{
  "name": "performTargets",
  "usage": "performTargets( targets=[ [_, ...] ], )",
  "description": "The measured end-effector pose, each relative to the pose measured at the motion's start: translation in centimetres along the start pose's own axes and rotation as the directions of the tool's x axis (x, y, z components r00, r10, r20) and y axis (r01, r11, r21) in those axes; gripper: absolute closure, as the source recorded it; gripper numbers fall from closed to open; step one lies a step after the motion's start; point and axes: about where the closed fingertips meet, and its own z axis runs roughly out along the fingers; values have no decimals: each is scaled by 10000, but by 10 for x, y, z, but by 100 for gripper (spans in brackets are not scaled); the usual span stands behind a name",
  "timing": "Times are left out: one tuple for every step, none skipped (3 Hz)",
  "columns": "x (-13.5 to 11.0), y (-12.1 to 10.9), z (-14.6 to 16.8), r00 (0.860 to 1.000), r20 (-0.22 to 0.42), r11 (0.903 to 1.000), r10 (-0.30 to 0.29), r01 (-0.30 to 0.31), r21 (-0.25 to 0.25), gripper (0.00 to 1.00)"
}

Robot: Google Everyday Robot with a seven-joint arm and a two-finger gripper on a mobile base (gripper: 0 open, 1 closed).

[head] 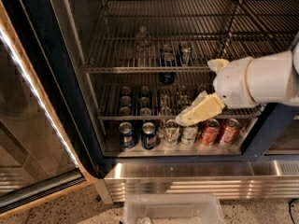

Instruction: Pick water bottle from middle shelf of fridge

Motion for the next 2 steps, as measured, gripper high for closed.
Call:
performTargets(
  targets=[
    [3,28,-4,9986,387,9993,362,-366,109,0],
    [8,50,13,9934,838,9968,789,-775,-198,0]
  ],
)
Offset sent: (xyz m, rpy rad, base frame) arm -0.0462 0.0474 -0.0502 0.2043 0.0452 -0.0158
